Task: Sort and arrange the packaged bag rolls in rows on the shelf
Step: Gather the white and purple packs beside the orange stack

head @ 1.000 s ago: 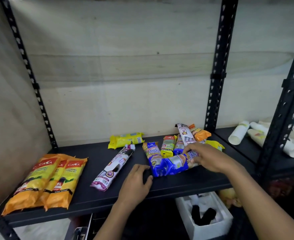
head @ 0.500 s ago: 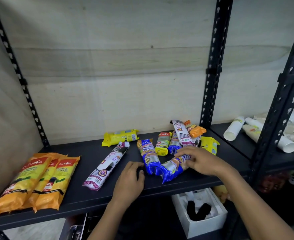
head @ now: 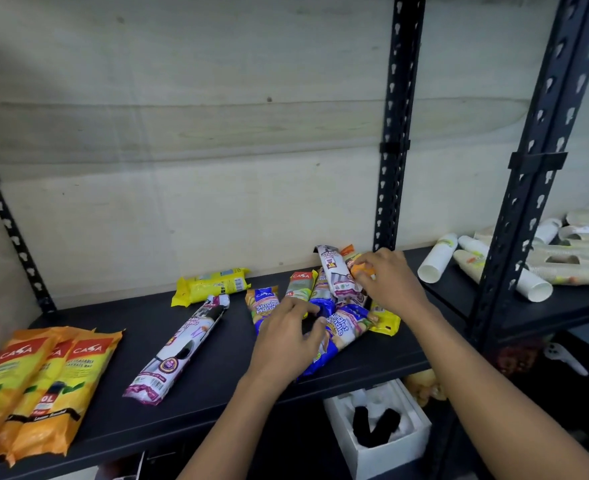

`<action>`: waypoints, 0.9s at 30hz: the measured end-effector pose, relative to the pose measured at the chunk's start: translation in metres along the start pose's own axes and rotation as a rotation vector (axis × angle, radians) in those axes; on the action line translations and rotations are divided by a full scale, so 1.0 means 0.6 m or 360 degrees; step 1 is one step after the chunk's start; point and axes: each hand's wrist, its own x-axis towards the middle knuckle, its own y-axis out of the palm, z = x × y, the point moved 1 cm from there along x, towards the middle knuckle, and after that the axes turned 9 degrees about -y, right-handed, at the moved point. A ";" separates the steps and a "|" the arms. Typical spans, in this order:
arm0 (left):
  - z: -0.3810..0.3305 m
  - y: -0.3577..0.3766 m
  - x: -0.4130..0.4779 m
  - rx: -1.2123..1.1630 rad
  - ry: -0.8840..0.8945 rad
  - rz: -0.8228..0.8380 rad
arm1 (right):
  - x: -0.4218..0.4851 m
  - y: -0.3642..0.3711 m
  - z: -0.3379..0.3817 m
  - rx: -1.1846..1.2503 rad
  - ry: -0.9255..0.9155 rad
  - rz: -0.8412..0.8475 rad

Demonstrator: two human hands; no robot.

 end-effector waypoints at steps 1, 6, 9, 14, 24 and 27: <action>-0.006 0.007 0.001 0.0028 0.0009 0.0029 | 0.010 0.004 -0.009 -0.0076 0.0037 0.0083; -0.007 0.032 -0.002 0.0151 0.0055 0.0081 | 0.055 0.026 -0.041 0.0035 0.0165 0.0534; 0.001 0.035 -0.005 0.0204 0.0087 0.0079 | 0.069 0.038 -0.045 0.0126 0.0171 0.0622; -0.001 0.031 -0.006 0.0222 0.0088 0.0095 | 0.071 0.049 -0.042 0.0204 0.0188 0.0534; 0.022 -0.007 -0.007 0.0085 0.0087 0.0164 | 0.038 0.051 -0.025 0.0200 0.0221 0.0046; 0.044 -0.028 -0.008 0.0066 -0.0004 0.0086 | 0.032 0.038 -0.019 0.0216 0.0222 -0.0058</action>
